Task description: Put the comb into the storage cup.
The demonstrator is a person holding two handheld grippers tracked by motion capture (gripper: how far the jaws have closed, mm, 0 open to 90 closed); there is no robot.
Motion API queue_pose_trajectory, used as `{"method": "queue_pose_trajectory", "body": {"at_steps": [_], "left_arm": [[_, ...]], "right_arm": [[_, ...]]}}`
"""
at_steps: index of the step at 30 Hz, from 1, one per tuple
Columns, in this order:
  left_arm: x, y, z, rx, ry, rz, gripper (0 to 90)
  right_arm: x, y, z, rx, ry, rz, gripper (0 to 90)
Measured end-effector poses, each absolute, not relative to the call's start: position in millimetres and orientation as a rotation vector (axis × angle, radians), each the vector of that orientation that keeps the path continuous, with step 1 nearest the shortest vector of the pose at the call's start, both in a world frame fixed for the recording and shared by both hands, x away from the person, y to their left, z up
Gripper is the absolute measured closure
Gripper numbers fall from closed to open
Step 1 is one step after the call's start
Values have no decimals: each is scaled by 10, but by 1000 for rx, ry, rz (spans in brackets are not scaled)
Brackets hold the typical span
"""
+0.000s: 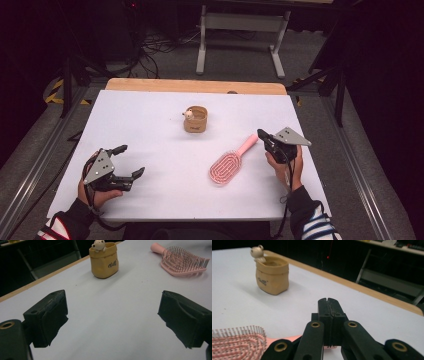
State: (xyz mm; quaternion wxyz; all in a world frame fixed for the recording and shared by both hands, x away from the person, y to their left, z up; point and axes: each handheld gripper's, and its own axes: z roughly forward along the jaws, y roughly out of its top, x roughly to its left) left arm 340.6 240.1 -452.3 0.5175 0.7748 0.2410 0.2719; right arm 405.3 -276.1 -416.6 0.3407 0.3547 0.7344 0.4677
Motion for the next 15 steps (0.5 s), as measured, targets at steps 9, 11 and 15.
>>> {"method": "queue_pose_trajectory", "body": {"at_steps": [9,11,15], "left_arm": [[3408,2401,-4530,1864,576,651,99],[3408,2401,-4528,1865,576,652,101],[3404,2400,-4525,1864,577,652,101]], "right_arm": [[4462,-2601,-4312,989,2069,1113,900],[4528,-2556,-4348,990,2102,1081,900],[4617,-2471,-4407,995,2151,1026,900]]}}
